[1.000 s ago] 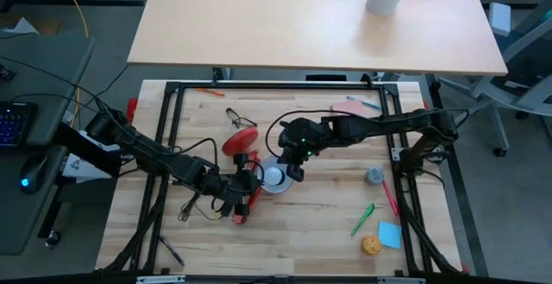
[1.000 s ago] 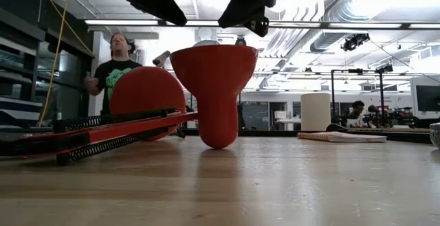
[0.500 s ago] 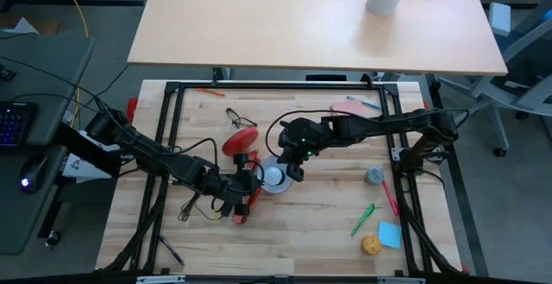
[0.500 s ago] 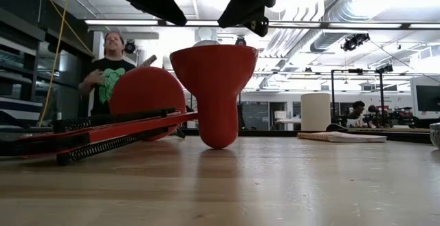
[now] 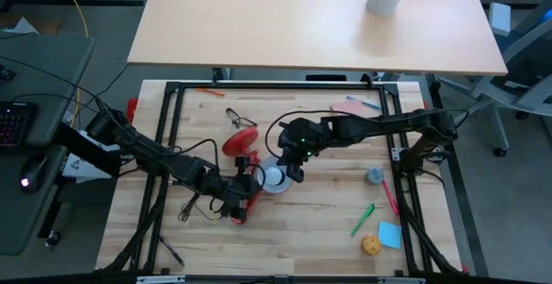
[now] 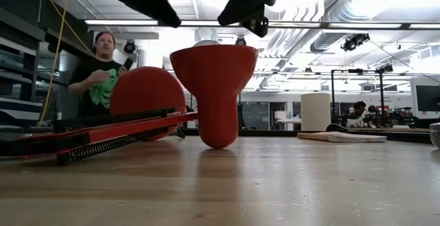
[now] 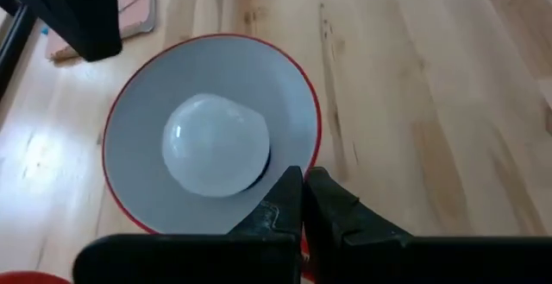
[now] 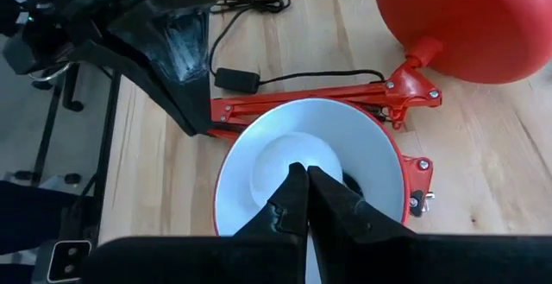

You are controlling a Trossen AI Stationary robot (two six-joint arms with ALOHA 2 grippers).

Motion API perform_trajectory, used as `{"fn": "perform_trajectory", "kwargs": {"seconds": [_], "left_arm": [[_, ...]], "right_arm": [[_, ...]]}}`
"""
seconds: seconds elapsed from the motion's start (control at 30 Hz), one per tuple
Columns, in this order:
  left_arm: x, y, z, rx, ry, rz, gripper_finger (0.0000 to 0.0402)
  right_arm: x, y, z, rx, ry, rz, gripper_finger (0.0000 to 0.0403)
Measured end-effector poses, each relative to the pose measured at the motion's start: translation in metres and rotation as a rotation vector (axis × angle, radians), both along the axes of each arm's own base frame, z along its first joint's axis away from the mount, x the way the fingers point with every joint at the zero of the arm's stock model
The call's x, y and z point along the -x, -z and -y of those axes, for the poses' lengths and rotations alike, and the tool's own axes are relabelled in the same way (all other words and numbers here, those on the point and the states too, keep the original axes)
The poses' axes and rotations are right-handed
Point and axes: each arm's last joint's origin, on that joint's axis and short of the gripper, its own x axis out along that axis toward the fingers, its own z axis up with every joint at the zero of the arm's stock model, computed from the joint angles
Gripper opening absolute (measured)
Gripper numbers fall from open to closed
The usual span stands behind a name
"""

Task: Screw lightbulb
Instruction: Insert the lightbulb into the lamp

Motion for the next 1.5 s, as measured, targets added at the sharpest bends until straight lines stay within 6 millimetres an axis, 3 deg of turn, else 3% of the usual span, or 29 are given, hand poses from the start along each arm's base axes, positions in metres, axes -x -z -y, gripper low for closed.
{"fn": "perform_trajectory", "kwargs": {"seconds": [0.27, 1.07, 1.5], "left_arm": [[-0.008, 0.013, 0.0, -0.053, -0.029, -0.016, 0.0], [-0.021, 0.018, -0.016, 0.006, -0.169, 0.024, 0.0], [-0.021, 0.015, -0.009, 0.043, -0.119, 0.033, 0.0]], "right_arm": [[-0.016, 0.026, -0.002, -0.057, -0.024, -0.045, 0.0], [-0.017, 0.027, 0.008, -0.019, 0.053, -0.052, 0.0], [-0.013, 0.025, 0.009, 0.036, 0.08, -0.069, 0.0]]}}
